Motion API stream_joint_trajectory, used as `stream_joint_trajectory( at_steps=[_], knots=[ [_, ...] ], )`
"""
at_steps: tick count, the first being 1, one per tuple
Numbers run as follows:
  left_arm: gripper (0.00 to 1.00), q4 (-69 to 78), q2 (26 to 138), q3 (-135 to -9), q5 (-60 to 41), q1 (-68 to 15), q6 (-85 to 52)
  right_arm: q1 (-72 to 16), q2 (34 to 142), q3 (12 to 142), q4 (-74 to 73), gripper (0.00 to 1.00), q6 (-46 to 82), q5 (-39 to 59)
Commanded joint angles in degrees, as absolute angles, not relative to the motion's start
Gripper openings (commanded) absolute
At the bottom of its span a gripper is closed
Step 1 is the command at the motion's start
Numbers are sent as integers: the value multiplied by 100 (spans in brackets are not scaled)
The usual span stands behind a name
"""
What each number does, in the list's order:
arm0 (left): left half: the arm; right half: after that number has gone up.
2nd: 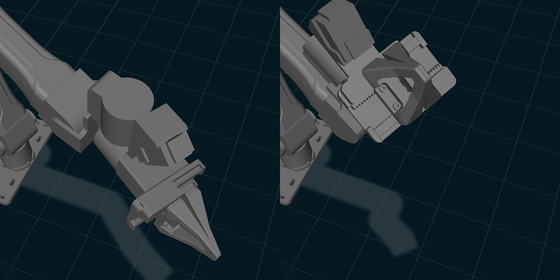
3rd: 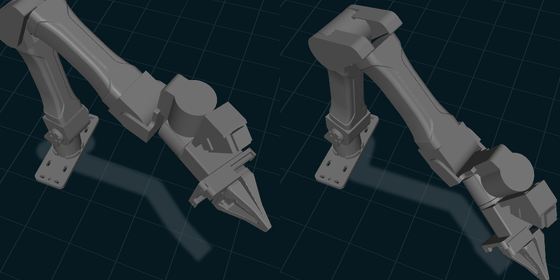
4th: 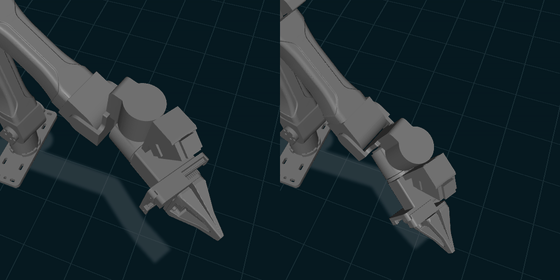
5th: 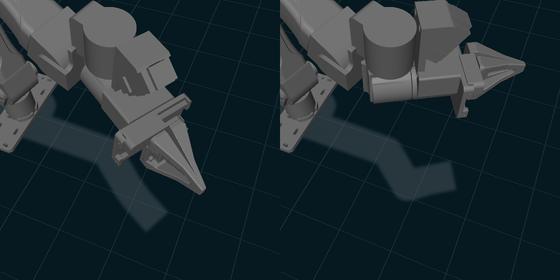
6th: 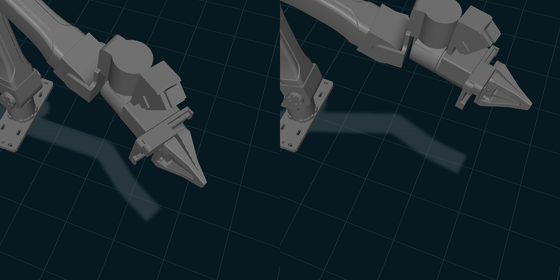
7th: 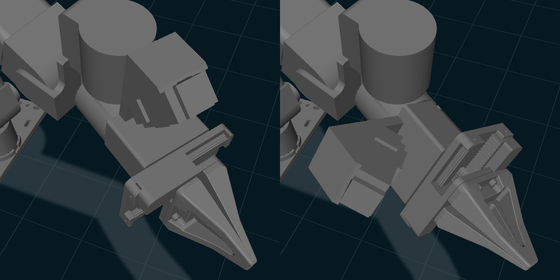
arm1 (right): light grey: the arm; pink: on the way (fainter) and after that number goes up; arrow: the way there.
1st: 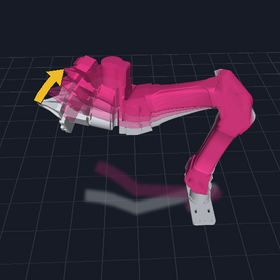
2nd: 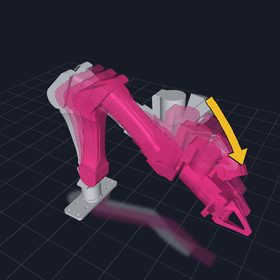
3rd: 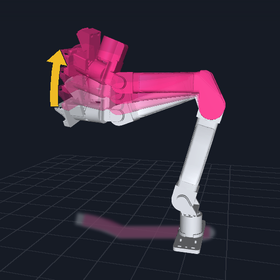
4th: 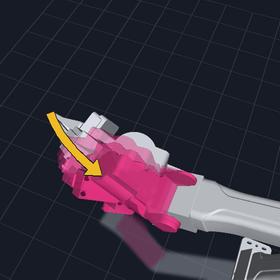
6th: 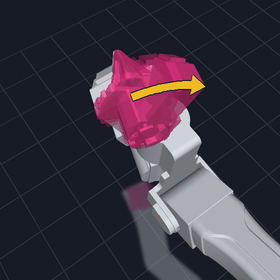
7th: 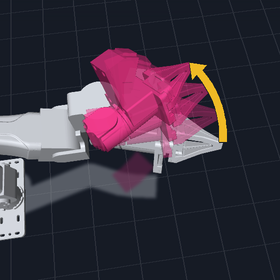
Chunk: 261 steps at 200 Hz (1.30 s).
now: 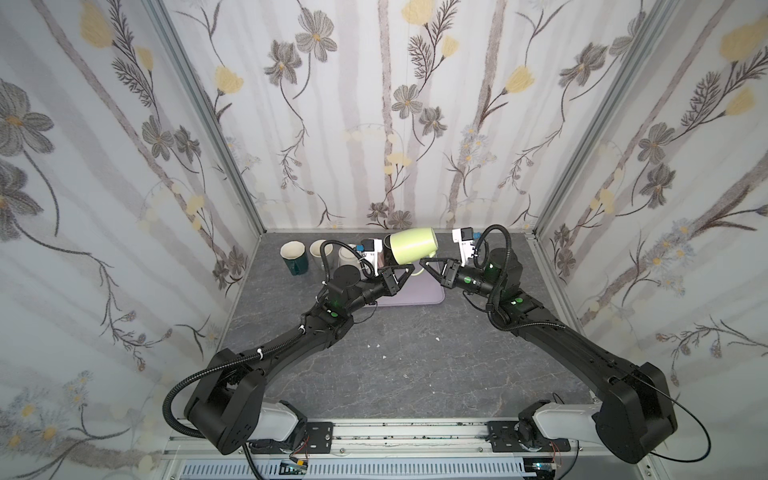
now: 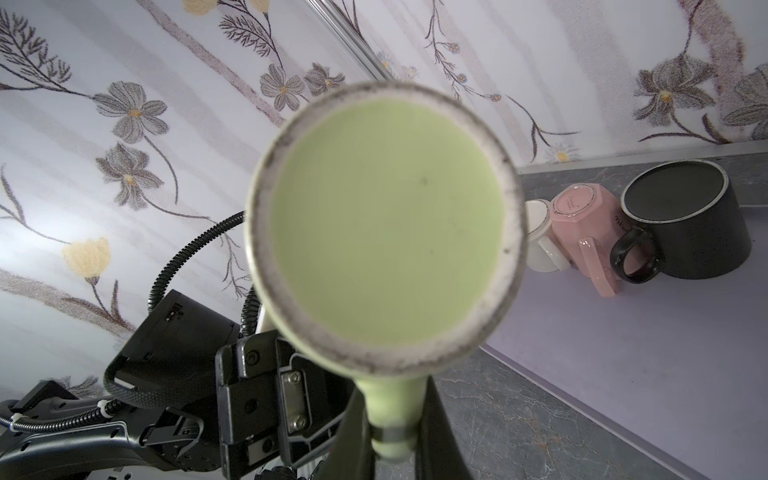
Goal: Turn the mug right side up
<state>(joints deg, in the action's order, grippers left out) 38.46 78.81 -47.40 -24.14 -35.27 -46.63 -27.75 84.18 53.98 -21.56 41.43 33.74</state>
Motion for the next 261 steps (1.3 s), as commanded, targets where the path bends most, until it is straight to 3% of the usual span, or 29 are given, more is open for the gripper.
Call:
stream_joint_trajectory(
  at_steps=[1, 128, 176, 226, 261],
  knots=[
    [0, 4842, 7822, -4788, -2793, -3547, -4636, -2795, 8514, 5434, -1787, 0, 3796, 2865],
    [0, 5420, 7890, -4691, -2821, -3557, -4667, -2889, 8813, 5624, -1925, 0, 3955, 3100],
    [13, 5539, 7674, -4576, -2789, -3567, -4429, -2982, 8971, 5634, -1934, 0, 3965, 3164],
    [34, 5590, 7402, -4329, -2539, -3548, -4082, -3009, 8956, 5599, -1957, 0, 3964, 3197],
    [32, 5692, 7392, -4322, -2641, -3543, -3990, -3023, 8971, 5616, -1978, 0, 3973, 3245]
  ],
)
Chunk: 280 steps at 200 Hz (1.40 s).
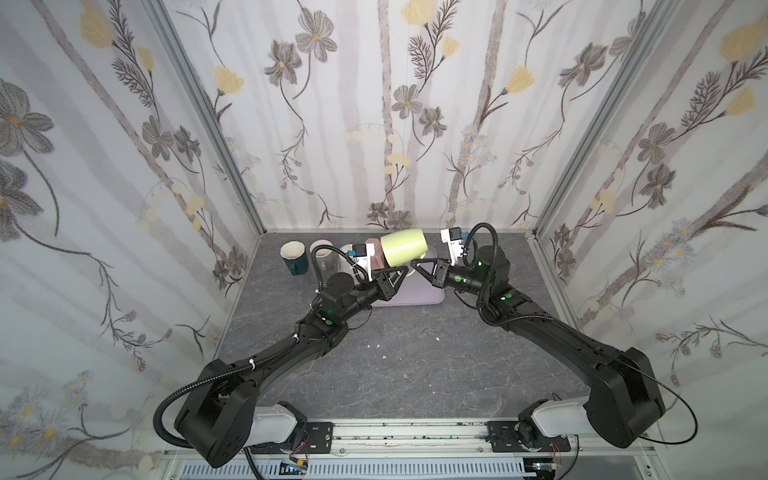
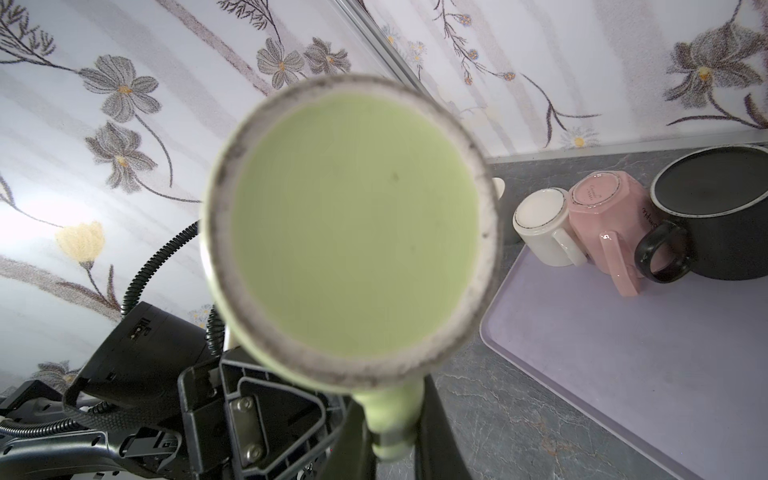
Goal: Turn the mug right side up
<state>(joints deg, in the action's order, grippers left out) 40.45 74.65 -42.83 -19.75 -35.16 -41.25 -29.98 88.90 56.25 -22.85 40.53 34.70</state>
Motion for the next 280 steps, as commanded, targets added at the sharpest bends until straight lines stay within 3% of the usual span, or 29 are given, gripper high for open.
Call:
stream_joint_trajectory(
  at_steps=[1, 59, 139, 178, 235, 280],
  knots=[
    [32, 5698, 7392, -4323, -2648, -3542, -3990, -3023, 8972, 5616, -1978, 0, 3973, 3244],
    [29, 5818, 7513, -4403, -2813, -3529, -4054, -3085, 9026, 5668, -1987, 0, 3967, 3320],
    [33, 5792, 7506, -4456, -2708, -3487, -3863, -3140, 9114, 5791, -1852, 0, 3933, 3488],
    [24, 5654, 7458, -4452, -2582, -3433, -3729, -3169, 9305, 5895, -1612, 0, 3835, 3515],
    [0, 5144, 7254, -4434, -2245, -3413, -3436, -3173, 9357, 5992, -1353, 0, 3734, 3453],
    [0, 4596, 7041, -4488, -1971, -3410, -3209, -3173, 9426, 6038, -1371, 0, 3746, 3471]
  ],
)
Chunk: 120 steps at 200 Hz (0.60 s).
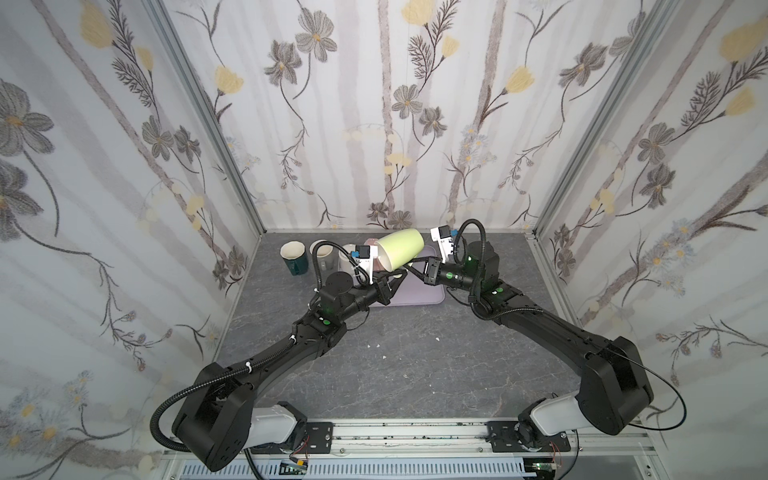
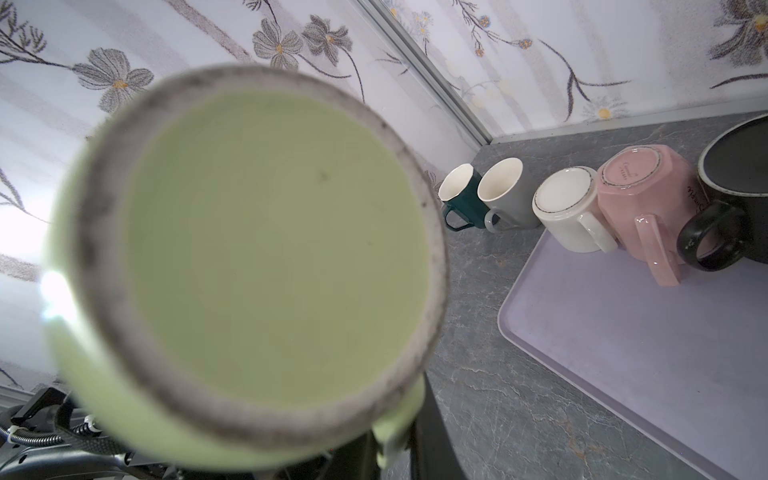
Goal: Turn the mug right side up
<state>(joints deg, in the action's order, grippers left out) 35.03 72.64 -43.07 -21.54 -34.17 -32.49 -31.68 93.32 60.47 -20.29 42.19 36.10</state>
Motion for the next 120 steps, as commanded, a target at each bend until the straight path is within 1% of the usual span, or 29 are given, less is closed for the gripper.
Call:
stream_joint_trajectory(
  at_steps=[1, 33, 45, 52, 66, 82, 92, 120],
  knots=[
    [0, 4583, 7036, -4494, -1965, -3410, -3200, -3173, 9428, 6038, -1375, 0, 3745, 3471],
    [0, 4171, 6952, -4611, -1946, -3415, -3034, -3161, 9446, 6029, -1440, 0, 3770, 3445],
    [0, 4000, 6940, -4659, -1902, -3413, -3000, -3154, 9452, 6023, -1495, 2, 3796, 3492],
    [0, 3904, 6930, -4680, -1842, -3410, -2986, -3145, 9457, 6013, -1537, 6, 3818, 3519],
    [0, 3781, 6917, -4678, -1698, -3410, -2963, -3129, 9432, 5979, -1617, 21, 3865, 3559],
    [0, 3579, 6917, -4724, -1638, -3411, -2890, -3094, 9390, 5925, -1686, 30, 3876, 3537],
    [0, 3487, 6917, -4759, -1629, -3416, -2863, -3076, 9349, 5869, -1734, 39, 3900, 3507],
    [0, 3280, 6951, -4840, -1565, -3409, -2813, -3041, 9244, 5725, -1910, 40, 3938, 3502]
  ],
)
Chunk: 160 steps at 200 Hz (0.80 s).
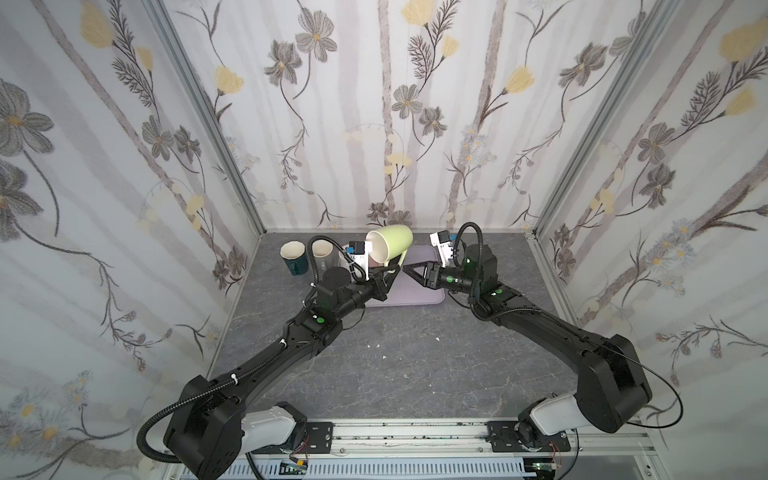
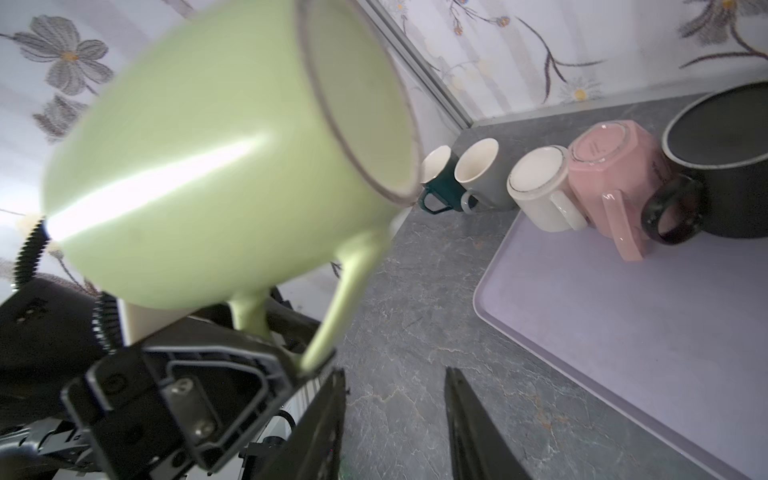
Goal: Turn the mug right side up
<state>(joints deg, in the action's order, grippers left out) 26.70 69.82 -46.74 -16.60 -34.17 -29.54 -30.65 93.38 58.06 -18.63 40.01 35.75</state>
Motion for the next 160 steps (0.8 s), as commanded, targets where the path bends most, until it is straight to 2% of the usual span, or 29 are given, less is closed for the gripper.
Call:
stream_joint_trajectory(
  at_steps=[1, 46, 72, 94, 126, 160],
  knots=[
    [0, 3270, 6952, -4850, -1569, -3414, -2813, -3041, 9241, 5723, -1913, 40, 3942, 3505],
    [0, 2615, 7025, -5045, -1245, -3412, -2624, -2968, 9025, 5597, -1900, 40, 3908, 3380],
    [0, 1732, 6864, -5238, -747, -3403, -2330, -2930, 8815, 5584, -1540, 46, 3602, 2918],
    [0, 502, 6701, -5541, -2, -3357, -2231, -2933, 8695, 5624, -1039, 57, 3126, 2224],
    [0, -1162, 6302, -5740, 941, -2875, -2446, -2927, 8593, 5651, -501, 71, 2573, 1159],
    [0, -2765, 6249, -6109, 1182, -1904, -2605, -2914, 8499, 5288, -780, 82, 2480, 903]
  ],
)
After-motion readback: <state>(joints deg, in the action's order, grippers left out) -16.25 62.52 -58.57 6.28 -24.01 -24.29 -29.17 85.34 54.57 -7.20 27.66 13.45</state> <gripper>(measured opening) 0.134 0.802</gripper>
